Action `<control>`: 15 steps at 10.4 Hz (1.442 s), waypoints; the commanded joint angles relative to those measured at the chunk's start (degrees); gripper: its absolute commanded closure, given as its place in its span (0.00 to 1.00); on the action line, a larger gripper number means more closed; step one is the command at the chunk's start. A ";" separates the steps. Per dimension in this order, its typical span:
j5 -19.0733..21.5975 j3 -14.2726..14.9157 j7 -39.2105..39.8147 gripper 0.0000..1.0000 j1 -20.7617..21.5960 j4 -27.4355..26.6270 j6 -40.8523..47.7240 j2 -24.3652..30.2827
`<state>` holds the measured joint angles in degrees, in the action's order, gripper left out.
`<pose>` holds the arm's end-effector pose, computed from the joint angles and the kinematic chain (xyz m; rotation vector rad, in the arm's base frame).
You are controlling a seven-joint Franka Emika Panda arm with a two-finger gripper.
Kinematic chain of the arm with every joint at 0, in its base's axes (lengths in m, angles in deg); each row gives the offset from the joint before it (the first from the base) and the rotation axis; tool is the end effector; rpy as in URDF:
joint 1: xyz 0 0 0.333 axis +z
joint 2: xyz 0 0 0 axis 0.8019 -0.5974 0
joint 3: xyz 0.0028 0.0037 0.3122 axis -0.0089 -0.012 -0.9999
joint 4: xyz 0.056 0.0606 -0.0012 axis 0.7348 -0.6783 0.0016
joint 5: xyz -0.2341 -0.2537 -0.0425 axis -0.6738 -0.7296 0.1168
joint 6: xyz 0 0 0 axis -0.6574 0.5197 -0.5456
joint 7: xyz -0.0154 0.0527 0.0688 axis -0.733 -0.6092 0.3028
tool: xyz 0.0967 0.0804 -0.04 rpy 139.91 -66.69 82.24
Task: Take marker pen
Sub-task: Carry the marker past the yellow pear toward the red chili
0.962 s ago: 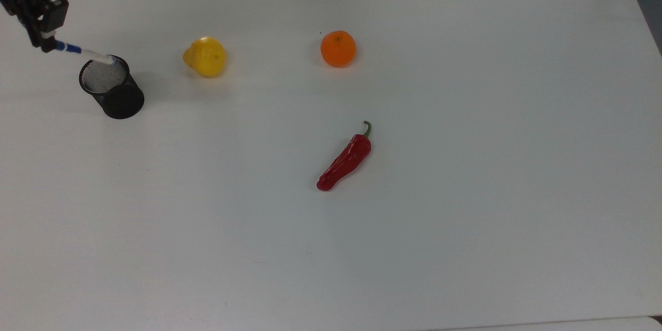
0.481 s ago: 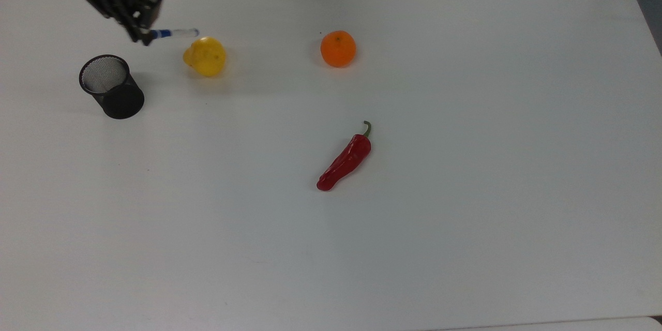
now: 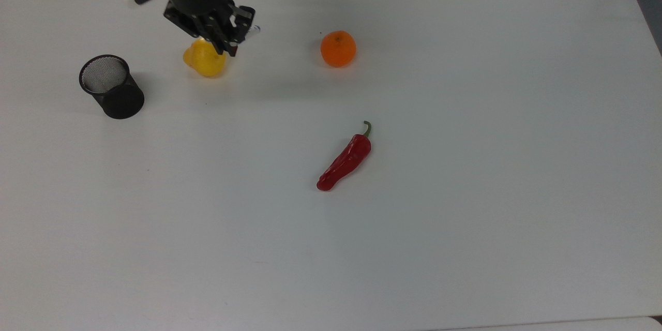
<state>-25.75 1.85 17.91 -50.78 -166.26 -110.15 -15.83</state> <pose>0.5983 -0.0300 0.5054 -3.0439 0.2014 0.0396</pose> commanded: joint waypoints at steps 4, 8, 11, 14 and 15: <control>-2.83 0.82 0.98 0.96 5.46 -0.93 1.00 -6.51; -5.11 0.82 1.07 0.94 8.27 -2.61 0.48 -10.37; -7.13 0.82 1.24 0.93 9.86 -2.61 0.12 -13.28; -7.23 0.82 0.89 0.89 11.00 -2.78 -2.15 -14.61; -7.23 0.82 0.72 0.86 11.09 -2.70 -2.42 -15.56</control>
<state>-32.30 1.86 18.11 -40.83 -168.67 -110.76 -30.67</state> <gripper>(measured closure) 0.833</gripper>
